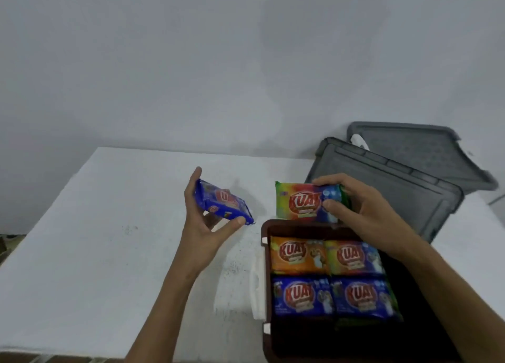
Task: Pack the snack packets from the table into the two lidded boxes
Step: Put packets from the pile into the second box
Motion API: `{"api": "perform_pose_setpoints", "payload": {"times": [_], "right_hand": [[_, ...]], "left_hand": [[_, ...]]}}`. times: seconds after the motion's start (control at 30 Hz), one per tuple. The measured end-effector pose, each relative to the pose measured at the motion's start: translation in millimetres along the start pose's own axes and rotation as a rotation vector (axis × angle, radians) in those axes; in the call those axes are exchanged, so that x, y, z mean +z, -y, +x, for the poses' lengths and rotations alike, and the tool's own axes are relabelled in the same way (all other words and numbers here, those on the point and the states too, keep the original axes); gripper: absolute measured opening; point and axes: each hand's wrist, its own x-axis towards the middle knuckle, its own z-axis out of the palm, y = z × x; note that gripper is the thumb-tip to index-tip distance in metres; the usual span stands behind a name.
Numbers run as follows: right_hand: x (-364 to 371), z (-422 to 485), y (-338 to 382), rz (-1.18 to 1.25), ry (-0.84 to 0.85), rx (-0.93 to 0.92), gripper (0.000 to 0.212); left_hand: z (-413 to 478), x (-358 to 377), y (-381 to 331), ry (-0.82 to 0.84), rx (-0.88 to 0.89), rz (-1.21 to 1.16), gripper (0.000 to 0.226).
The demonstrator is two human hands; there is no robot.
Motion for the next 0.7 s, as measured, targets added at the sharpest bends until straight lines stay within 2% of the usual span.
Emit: {"api": "perform_pose_setpoints", "payload": {"times": [0.13, 0.37, 0.43, 0.5, 0.63, 0.7], "right_hand": [[-10.3, -50.9, -13.2, 0.124, 0.092, 0.126, 0.028], [21.5, -89.6, -52.2, 0.405, 0.282, 0.37, 0.025], [31.5, -89.4, -56.2, 0.411, 0.256, 0.414, 0.028], [42.0, -86.3, -56.4, 0.286, 0.183, 0.434, 0.028], [56.7, -81.5, -49.6, -0.383, 0.117, 0.294, 0.031], [59.6, -82.6, -46.9, -0.619, 0.094, 0.189, 0.033]], "left_hand": [[-12.7, 30.5, -1.0, 0.042, 0.017, -0.017, 0.093], [-33.8, 64.2, 6.9, 0.059, -0.067, -0.046, 0.084], [-36.5, 67.0, 7.8, 0.029, -0.077, -0.041, 0.083], [-38.8, 68.4, 7.3, 0.002, -0.084, -0.025, 0.083], [-43.6, 72.1, 2.6, -0.021, -0.069, 0.009, 0.082], [-46.1, 74.6, -0.6, -0.029, -0.066, 0.028, 0.08]]}}
